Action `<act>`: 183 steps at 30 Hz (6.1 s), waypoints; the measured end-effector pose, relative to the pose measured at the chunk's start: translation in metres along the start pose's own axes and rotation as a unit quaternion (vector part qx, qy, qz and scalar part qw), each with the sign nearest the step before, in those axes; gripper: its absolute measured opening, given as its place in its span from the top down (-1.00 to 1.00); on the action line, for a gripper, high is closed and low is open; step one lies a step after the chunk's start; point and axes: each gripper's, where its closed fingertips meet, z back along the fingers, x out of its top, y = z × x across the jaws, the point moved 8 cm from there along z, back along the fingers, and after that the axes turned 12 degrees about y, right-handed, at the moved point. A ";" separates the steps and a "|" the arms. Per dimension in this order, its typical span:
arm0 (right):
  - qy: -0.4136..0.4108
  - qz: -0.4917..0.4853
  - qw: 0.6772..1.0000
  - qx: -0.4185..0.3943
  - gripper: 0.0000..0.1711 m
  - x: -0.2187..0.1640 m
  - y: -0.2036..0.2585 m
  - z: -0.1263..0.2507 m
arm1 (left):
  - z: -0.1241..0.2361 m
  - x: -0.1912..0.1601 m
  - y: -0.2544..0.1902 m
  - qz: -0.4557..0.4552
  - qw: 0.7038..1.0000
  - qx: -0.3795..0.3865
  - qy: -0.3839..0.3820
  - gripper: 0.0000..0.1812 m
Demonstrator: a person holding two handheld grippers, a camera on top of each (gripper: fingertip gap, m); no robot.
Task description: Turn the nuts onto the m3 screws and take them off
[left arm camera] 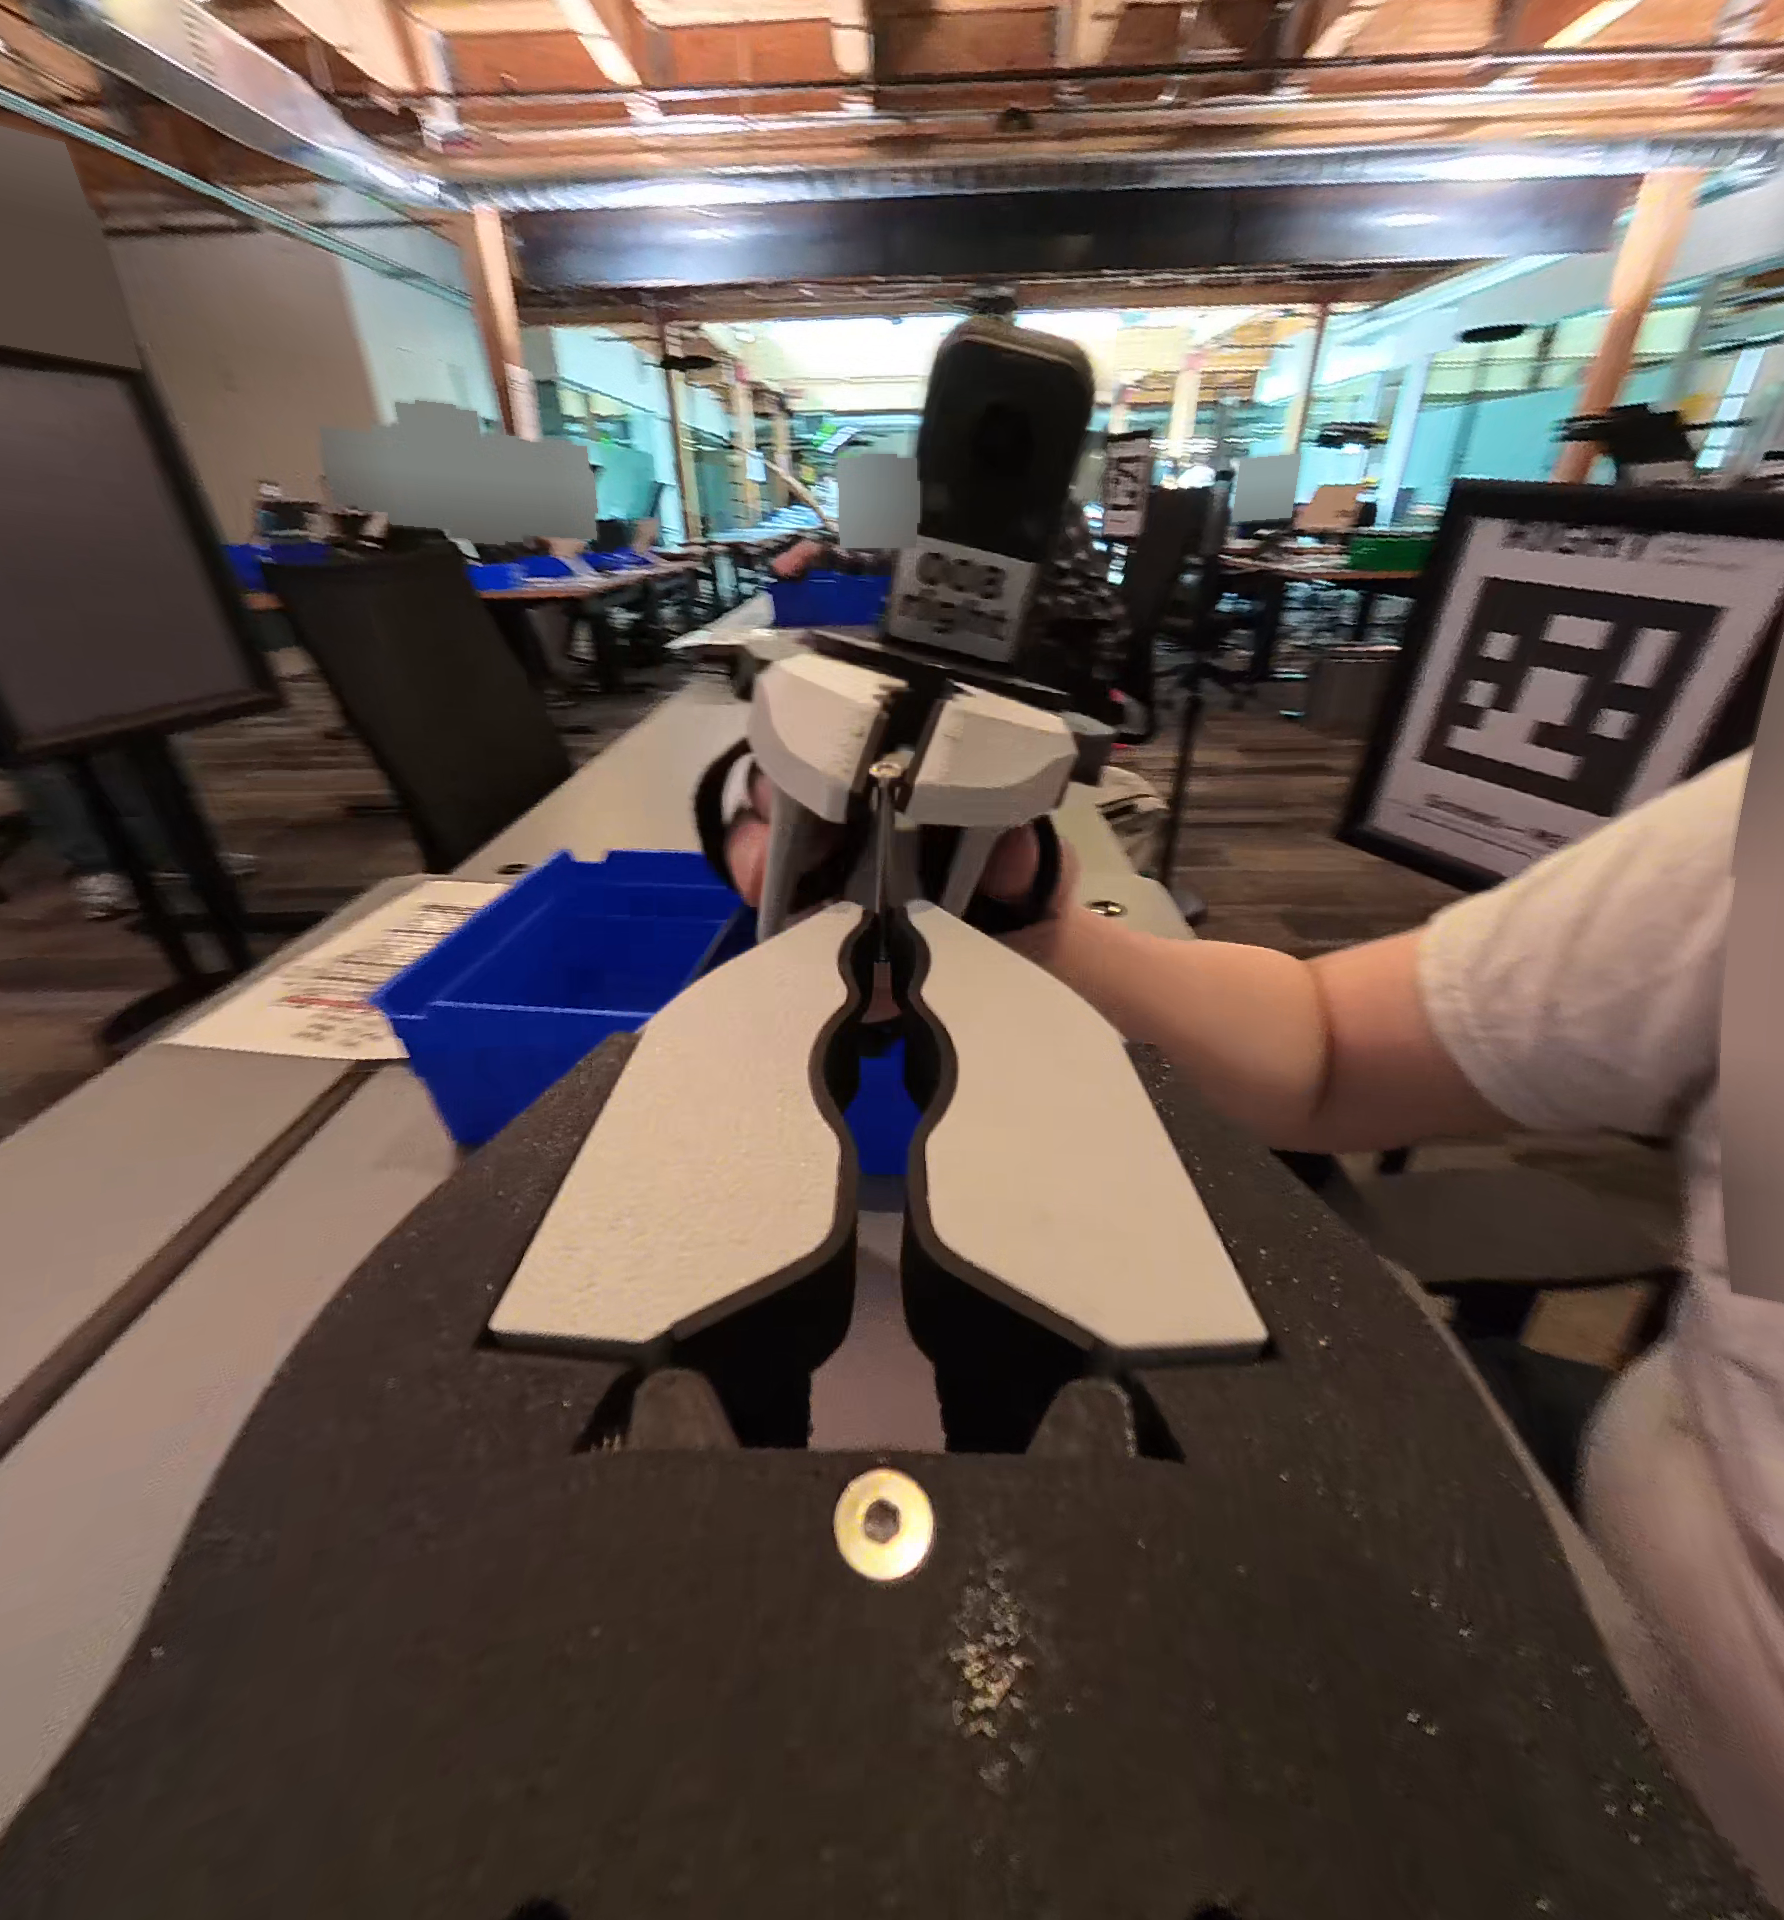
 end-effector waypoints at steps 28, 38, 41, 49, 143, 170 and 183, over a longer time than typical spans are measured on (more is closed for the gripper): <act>-0.174 -0.092 0.868 0.456 0.94 -0.032 0.024 0.000 | -0.034 -0.021 -0.033 0.122 0.921 -0.369 0.012 0.98; -0.155 -0.071 0.906 0.388 0.94 -0.030 0.014 0.009 | -0.032 -0.022 -0.023 0.129 0.936 -0.328 0.004 0.98; -0.163 -0.074 0.911 0.371 0.94 -0.029 0.011 0.010 | -0.034 -0.024 -0.020 0.137 0.937 -0.321 0.010 0.98; -0.067 -0.060 0.968 0.233 0.94 -0.009 -0.005 0.026 | -0.027 -0.022 -0.011 0.128 0.948 -0.292 0.011 0.98; 0.064 -0.167 0.980 0.088 0.97 -0.014 -0.016 -0.002 | 0.008 -0.004 0.016 0.081 0.995 -0.049 0.007 0.98; 0.644 -0.357 0.631 -0.246 0.96 -0.173 -0.167 0.217 | 0.021 0.002 0.029 0.071 0.993 0.028 0.095 0.75; 0.714 -0.389 0.559 -0.164 0.89 -0.236 -0.172 0.214 | 0.030 0.004 0.031 0.075 0.989 0.042 0.121 0.75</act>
